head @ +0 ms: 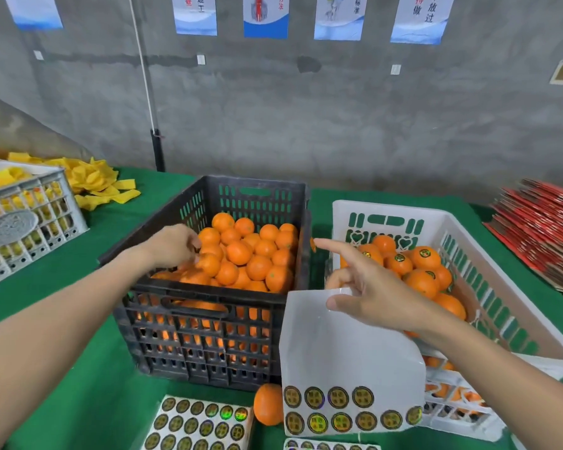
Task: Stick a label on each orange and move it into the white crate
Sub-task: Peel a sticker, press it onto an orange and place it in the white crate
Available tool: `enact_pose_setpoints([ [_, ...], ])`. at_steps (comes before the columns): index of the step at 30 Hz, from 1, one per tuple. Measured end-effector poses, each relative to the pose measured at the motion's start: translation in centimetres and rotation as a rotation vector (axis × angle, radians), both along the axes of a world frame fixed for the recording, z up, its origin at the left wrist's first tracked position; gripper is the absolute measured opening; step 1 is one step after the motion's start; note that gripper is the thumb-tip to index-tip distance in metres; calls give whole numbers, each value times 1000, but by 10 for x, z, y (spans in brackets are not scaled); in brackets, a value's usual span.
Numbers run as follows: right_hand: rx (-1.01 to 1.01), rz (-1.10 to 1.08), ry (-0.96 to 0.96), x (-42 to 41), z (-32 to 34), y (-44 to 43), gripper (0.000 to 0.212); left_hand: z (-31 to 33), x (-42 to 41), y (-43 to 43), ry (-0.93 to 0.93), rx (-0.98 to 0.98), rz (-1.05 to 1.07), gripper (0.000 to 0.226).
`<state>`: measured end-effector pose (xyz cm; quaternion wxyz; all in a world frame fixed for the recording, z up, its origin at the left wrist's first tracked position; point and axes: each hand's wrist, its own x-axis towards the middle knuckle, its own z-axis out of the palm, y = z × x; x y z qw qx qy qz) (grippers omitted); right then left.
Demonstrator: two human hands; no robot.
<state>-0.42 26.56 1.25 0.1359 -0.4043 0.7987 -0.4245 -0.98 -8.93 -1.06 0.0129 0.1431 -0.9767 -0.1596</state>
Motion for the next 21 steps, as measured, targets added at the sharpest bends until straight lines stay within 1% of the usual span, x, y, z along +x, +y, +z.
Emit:
enact_pose_setpoints([
  [2,-3,13,-18,1,3,-2,78,-10,-18,-8,-256,-179,-100,29],
  [4,-9,11,-22,2,5,-3,77,-20,-34,-12,-422,-249,-163,40],
  [5,-16,-2,-19,2,6,-3,76,-24,-42,-13,-480,-258,-167,43],
  [8,-55,-60,-18,3,6,-4,73,-40,-59,-15,-595,-261,-182,41],
  [10,-81,-97,-29,3,6,-2,74,-53,-64,-11,-742,-103,-119,45],
  [11,-94,-112,-34,2,4,0,74,-61,-68,-10,-739,-76,-161,48],
  [12,-108,-123,-40,3,3,2,74,-70,-73,-11,-716,-59,-144,52],
  [13,-122,-131,-42,3,3,5,74,-72,-77,-12,-660,1,-92,56],
  [14,-130,-133,-40,4,1,8,73,-68,-74,-11,-639,10,-70,59],
  [15,-131,-130,-31,3,0,11,72,-59,-68,-8,-615,118,-37,57],
  [16,-130,-125,-17,3,-2,13,70,-53,-67,-6,-517,185,-36,49],
  [17,-127,-124,0,2,-4,14,67,-42,-64,-4,-468,217,-108,40],
  [18,-120,-131,16,1,-5,14,63,-31,-62,-3,-428,312,-183,37],
  [19,-118,-139,28,1,-6,15,57,-20,-56,1,-382,427,-236,40],
  [21,-135,-146,47,0,-6,15,47,-2,-44,17,-290,759,-273,48],
])
